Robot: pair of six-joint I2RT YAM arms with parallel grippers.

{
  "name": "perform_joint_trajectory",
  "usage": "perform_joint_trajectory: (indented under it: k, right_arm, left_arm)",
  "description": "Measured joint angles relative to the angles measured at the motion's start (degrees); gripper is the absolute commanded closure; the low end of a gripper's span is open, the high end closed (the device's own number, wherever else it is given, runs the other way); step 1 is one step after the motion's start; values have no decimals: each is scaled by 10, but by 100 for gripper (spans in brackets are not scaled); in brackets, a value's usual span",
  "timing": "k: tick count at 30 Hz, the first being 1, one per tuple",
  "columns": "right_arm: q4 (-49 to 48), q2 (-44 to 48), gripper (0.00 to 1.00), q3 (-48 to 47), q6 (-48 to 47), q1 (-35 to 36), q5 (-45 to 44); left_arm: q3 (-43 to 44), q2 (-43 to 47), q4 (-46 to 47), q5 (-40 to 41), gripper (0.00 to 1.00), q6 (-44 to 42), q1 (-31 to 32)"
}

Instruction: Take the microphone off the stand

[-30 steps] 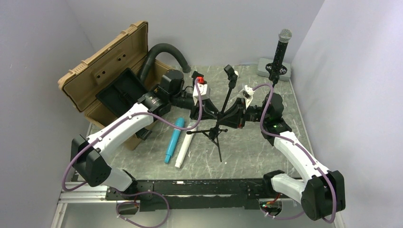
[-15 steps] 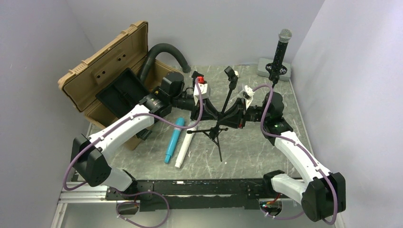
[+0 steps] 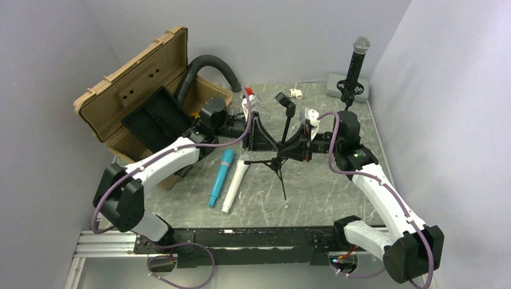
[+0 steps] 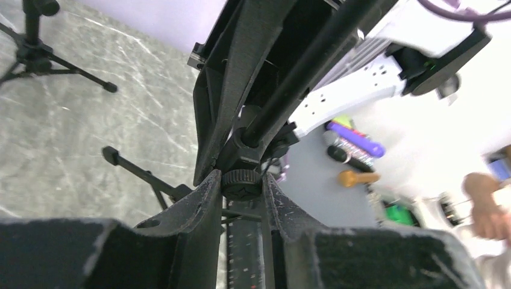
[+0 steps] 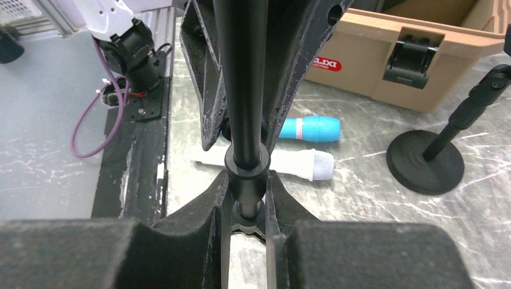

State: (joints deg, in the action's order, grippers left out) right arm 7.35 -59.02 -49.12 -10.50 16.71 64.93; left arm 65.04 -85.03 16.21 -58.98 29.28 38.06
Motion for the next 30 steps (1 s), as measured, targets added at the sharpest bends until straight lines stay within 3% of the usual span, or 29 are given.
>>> perform_joint_trajectory:
  k: [3, 5, 8, 11, 17, 22, 25, 30]
  right_arm:
    - [19, 0, 100, -8, -17, 0, -8]
    - [22, 0, 100, -13, -23, 0, -9]
    - [21, 0, 100, -14, -26, -1, -14]
    - [16, 0, 100, -13, -17, -5, -16]
    - [-22, 0, 100, -5, 35, -20, -9]
    - [-76, 0, 100, 12, 90, -24, 12]
    - [-100, 0, 100, 23, 117, -24, 19]
    - [-122, 0, 100, 30, 139, -24, 29]
  left_arm:
    - [-14, -11, 60, -7, 58, 94, -5]
    - [-14, -12, 72, -11, 46, 123, -7]
    - [-6, -12, 74, -29, 37, 129, -8]
    - [24, -11, 5, -36, 30, 64, -10]
    - [102, 17, -190, 21, 24, -173, -11]
    - [125, 49, -272, 104, 17, -374, 11]
    - [125, 57, -298, 155, 22, -481, 40]
    - [135, 48, -331, 203, 36, -581, 63]
